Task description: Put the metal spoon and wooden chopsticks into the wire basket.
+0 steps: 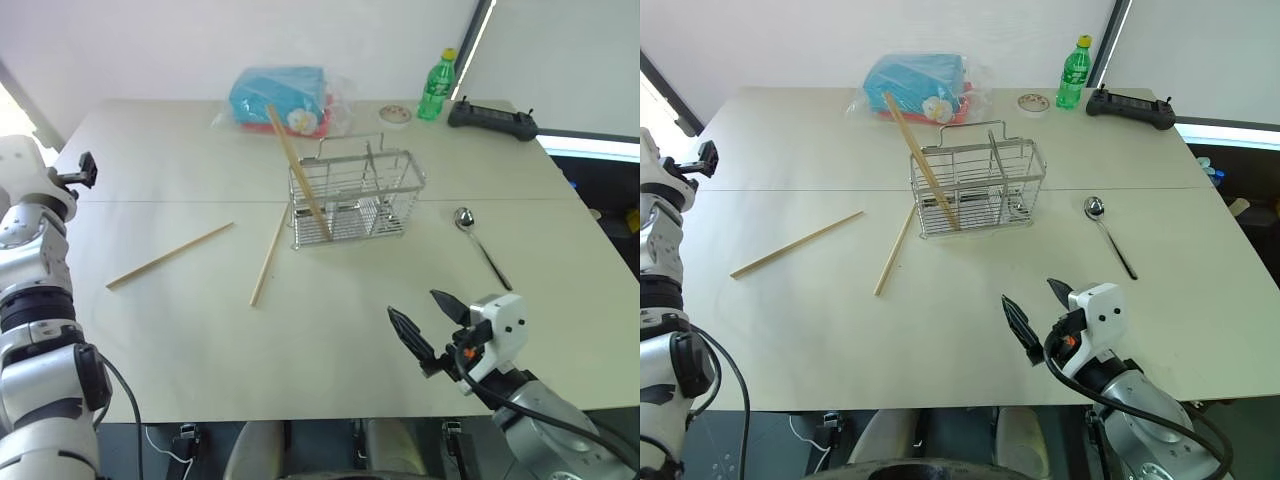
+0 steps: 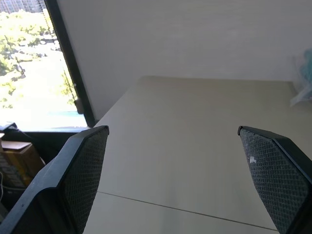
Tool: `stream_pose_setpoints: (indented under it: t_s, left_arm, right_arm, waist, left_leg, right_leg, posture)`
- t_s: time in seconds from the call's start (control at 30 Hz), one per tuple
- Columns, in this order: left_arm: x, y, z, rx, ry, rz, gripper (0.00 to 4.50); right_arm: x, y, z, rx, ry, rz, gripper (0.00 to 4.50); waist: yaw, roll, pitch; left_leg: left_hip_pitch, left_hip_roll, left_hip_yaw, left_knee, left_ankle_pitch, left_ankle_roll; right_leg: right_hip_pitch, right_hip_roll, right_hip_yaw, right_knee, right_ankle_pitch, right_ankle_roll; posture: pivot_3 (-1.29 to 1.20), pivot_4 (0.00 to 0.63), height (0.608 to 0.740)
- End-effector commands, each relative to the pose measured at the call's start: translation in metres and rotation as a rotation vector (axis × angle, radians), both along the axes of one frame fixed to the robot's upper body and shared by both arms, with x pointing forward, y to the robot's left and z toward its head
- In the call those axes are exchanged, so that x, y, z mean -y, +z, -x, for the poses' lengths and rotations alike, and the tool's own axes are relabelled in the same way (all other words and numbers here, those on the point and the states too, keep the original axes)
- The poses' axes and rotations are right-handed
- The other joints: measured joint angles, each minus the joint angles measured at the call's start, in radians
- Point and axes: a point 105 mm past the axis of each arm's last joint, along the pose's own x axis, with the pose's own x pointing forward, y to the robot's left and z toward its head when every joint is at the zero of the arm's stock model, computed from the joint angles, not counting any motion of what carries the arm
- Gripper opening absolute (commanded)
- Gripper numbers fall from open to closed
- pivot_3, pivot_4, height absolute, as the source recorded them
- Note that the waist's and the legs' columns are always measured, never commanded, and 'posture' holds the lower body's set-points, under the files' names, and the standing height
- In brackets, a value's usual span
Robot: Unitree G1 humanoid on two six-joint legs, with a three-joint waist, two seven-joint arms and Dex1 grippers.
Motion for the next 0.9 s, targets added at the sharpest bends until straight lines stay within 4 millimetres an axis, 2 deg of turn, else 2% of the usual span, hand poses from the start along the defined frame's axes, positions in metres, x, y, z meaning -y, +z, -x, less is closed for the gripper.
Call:
stream_pose_setpoints:
  t_s: [0.03,0.4,0.63,0.73,0.9]
  left_arm:
    - [0.001,0.021,-0.001,0.056,-0.005,-0.042,4.47]
    - [0.004,0.023,-0.001,0.064,-0.024,-0.032,4.47]
    - [0.019,0.024,-0.006,0.057,-0.099,-0.039,4.47]
    - [0.031,0.022,-0.006,0.054,-0.188,0.015,4.47]
    - [0.06,0.019,-0.005,-0.014,-0.384,0.016,4.47]
  right_arm:
    - [-0.002,0.01,0.002,0.049,0.009,-0.003,4.5]
    - [0.001,0.008,0.002,0.054,0.002,0.001,4.5]
    - [0.012,0.011,-0.003,0.069,-0.009,0.049,4.5]
    - [0.026,0.012,-0.008,0.074,-0.061,0.086,4.5]
    - [0.064,0.022,-0.017,0.093,-0.153,0.181,4.5]
  waist:
    - [0.0,0.0,0.0]
    - [0.0,0.0,0.0]
    - [0.0,0.0,0.0]
    - [0.0,-0.001,0.0]
    - [-0.001,0.0,0.0]
  left_leg:
    - [0.0,0.0,0.0,0.0,0.0,0.0]
    - [0.0,0.0,0.0,0.0,0.0,0.0]
    - [0.0,0.0,0.0,0.0,0.0,0.0]
    - [0.0,0.0,0.0,0.001,0.0,-0.001]
    - [0.001,-0.001,0.001,0.001,0.001,0.0]
  right_leg:
    - [0.0,0.0,0.0,0.0,0.0,0.0]
    - [0.0,0.0,0.0,0.001,0.0,0.0]
    - [0.0,0.0,0.0,0.001,0.0,0.0]
    - [0.001,0.0,0.0,0.001,0.0,0.0]
    - [0.001,0.0,0.0,0.001,0.0,0.0]
  posture:
    - [0.0,0.15,0.72]
    - [0.0,0.15,0.72]
    - [0.0,0.15,0.72]
    - [0.0,0.15,0.72]
    - [0.0,0.15,0.72]
